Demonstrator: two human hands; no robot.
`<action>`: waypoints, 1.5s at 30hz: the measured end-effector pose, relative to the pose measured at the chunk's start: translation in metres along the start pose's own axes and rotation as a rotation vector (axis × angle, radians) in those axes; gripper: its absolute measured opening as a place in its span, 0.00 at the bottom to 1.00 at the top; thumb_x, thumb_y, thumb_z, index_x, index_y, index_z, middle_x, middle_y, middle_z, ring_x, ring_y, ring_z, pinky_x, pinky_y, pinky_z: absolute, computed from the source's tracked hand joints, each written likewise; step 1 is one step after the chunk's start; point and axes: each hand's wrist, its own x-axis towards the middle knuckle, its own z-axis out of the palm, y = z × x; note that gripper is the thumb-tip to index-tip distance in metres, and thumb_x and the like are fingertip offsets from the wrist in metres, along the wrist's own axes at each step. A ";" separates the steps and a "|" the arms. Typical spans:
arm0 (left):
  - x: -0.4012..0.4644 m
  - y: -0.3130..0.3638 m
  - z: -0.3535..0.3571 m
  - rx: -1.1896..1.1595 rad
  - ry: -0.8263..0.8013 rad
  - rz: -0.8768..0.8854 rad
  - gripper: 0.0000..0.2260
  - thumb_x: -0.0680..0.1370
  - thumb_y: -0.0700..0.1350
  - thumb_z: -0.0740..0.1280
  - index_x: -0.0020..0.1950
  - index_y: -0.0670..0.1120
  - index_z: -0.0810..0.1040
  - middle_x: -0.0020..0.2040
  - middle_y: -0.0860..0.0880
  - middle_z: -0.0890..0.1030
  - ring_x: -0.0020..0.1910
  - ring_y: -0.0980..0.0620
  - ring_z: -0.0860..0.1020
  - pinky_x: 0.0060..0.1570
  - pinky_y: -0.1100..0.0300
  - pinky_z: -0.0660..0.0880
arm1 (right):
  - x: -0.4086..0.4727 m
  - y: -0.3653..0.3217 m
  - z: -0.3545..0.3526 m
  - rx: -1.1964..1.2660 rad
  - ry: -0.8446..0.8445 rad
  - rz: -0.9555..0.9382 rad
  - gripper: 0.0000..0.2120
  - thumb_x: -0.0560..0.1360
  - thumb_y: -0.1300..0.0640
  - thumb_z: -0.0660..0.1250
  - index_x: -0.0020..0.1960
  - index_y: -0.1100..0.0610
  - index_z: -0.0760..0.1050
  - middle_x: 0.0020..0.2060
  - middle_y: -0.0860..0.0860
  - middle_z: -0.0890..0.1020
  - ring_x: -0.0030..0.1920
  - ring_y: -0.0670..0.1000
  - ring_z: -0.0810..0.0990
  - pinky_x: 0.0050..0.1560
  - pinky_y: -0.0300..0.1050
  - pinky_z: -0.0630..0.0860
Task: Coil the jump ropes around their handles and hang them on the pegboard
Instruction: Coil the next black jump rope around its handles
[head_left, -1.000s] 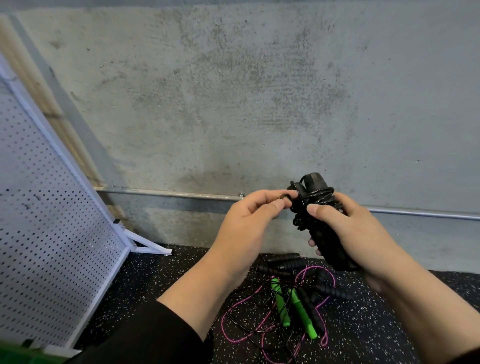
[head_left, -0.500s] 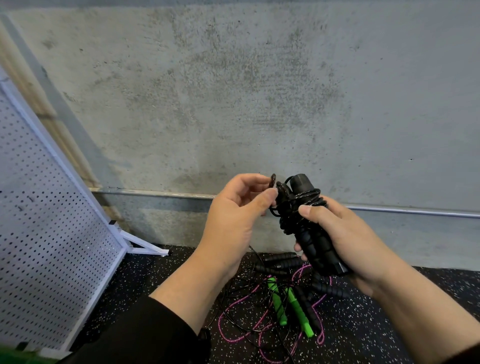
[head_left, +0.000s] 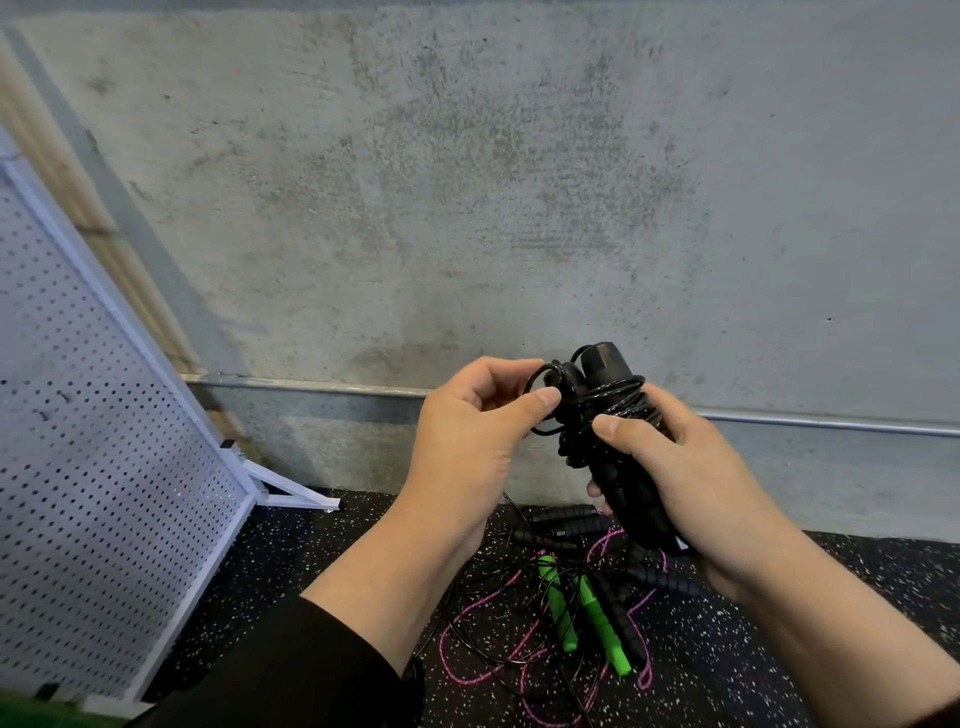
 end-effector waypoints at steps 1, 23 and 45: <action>0.000 0.000 0.000 0.006 0.006 0.004 0.08 0.74 0.35 0.75 0.49 0.47 0.85 0.41 0.52 0.84 0.41 0.59 0.79 0.43 0.68 0.75 | 0.000 0.000 0.000 0.008 -0.001 -0.002 0.07 0.76 0.50 0.73 0.54 0.47 0.80 0.45 0.59 0.85 0.37 0.56 0.84 0.38 0.51 0.79; 0.000 -0.004 -0.005 0.645 -0.139 0.224 0.19 0.80 0.41 0.71 0.71 0.51 0.77 0.49 0.57 0.79 0.50 0.65 0.76 0.53 0.75 0.67 | 0.003 0.004 -0.008 -0.350 -0.014 -0.138 0.13 0.74 0.51 0.74 0.55 0.40 0.76 0.41 0.47 0.85 0.38 0.48 0.83 0.40 0.40 0.76; 0.005 -0.006 -0.014 0.715 -0.276 0.226 0.10 0.78 0.44 0.73 0.57 0.53 0.81 0.43 0.53 0.82 0.43 0.52 0.82 0.50 0.50 0.79 | -0.002 -0.004 -0.015 -0.306 -0.043 -0.037 0.10 0.74 0.53 0.74 0.54 0.44 0.79 0.38 0.55 0.85 0.33 0.50 0.82 0.32 0.40 0.76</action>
